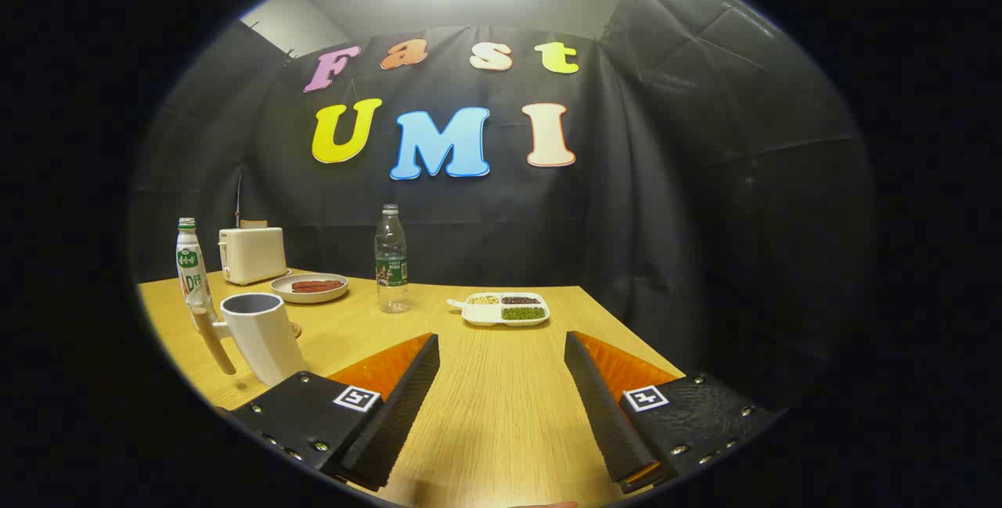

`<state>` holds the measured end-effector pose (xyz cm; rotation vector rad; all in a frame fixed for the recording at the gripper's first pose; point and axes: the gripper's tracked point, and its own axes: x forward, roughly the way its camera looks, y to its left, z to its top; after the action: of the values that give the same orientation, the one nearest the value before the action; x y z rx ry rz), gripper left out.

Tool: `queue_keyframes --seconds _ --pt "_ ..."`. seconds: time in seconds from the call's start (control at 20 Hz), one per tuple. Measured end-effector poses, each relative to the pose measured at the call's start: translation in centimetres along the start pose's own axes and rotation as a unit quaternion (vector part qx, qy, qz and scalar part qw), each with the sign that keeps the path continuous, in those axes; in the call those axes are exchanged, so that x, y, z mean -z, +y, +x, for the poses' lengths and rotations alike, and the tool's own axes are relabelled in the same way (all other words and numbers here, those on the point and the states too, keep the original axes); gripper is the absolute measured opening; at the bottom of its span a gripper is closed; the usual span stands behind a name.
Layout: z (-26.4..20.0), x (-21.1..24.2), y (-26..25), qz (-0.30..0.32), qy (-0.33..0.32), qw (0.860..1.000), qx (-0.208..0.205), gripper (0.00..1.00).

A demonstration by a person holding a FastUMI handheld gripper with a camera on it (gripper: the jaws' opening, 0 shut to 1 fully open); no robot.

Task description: Take the bottle from table, then pour the juice into the cup, finally place the bottle on the coaster

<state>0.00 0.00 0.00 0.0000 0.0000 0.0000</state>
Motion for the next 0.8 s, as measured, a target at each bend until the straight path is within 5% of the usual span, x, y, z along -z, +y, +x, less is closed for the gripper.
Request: queue_keyframes --seconds 0.2,0.4,0.65,0.8 --pt "-0.8 -1.3 0.0 0.004 -0.033 0.999 0.010 0.97" --pt "-2.4 -5.1 0.8 0.004 -0.022 0.997 0.069 0.97" --pt "-3.8 -11.3 8.4 -0.006 -0.026 0.996 0.086 0.97" --pt "-4.0 -14.1 15.3 0.017 -0.047 0.997 0.057 0.97"
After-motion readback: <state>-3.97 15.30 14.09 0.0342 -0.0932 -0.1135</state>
